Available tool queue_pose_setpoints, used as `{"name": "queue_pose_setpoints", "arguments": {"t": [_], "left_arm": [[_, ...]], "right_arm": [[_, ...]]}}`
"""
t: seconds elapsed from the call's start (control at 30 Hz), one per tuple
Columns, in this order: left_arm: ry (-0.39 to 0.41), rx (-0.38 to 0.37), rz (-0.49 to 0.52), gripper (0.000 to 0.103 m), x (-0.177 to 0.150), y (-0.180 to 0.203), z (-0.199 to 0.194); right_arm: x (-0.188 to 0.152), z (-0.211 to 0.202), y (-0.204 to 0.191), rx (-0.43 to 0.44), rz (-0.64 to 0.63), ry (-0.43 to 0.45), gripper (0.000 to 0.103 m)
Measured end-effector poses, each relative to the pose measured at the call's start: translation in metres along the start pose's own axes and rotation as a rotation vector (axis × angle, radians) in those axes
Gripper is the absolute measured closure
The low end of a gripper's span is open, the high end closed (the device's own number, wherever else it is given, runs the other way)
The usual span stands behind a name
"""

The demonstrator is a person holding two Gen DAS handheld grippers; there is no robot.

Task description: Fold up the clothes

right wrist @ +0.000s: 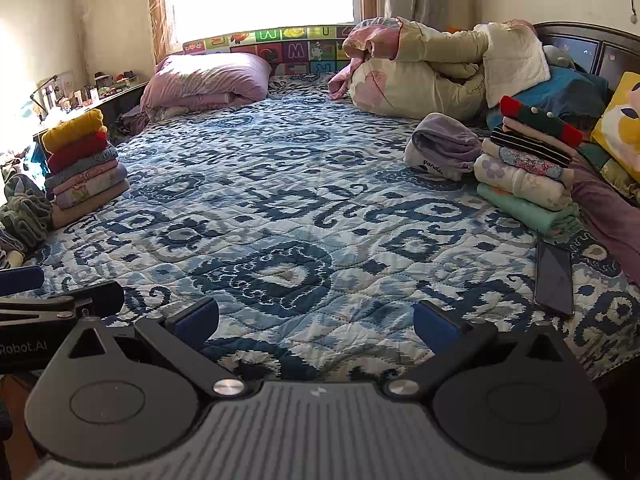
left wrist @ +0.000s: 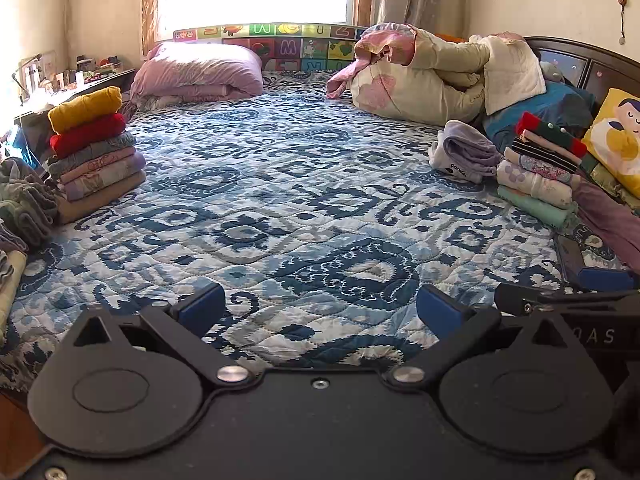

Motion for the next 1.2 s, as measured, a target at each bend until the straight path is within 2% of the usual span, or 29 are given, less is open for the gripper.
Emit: {"name": "queue_pose_setpoints", "arguments": {"t": [0.33,0.67,1.0,1.07,1.1,1.2], "left_arm": [[-0.005,-0.001,-0.006,0.000,-0.002,0.000,0.003],[-0.059,0.002,-0.029,0.000,-0.009,-0.016,0.040],[-0.024,0.085,-0.102,0.000,-0.016,-0.088,0.078],[0.011,0.094,-0.121,0.000,-0.018,-0.104,0.080],[0.010,0.097,-0.130,0.000,-0.016,-0.111,0.077],[-0.059,0.086,-0.150,0.000,-0.018,-0.132,0.086]], "right_arm": [[0.001,0.002,0.001,0.003,0.001,-0.003,0.000],[0.001,0.032,0.001,0.026,-0.024,-0.048,0.000],[0.007,0.084,-0.012,0.030,-0.065,-0.133,0.000],[0.008,0.091,-0.014,0.036,-0.076,-0.145,0.000],[0.010,0.096,-0.017,0.039,-0.084,-0.152,0.000],[0.013,0.109,-0.028,0.048,-0.108,-0.172,0.000]]}}
Point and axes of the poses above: each gripper's, at about its wrist camera, not at the fingertips, and z roughly the way its jaws point, y to its right, x to its top, the point moved 4 cm from there along z, roughly the way its jaws point, and after that the axes turned 10 degrees about x, right-handed, at the moved point
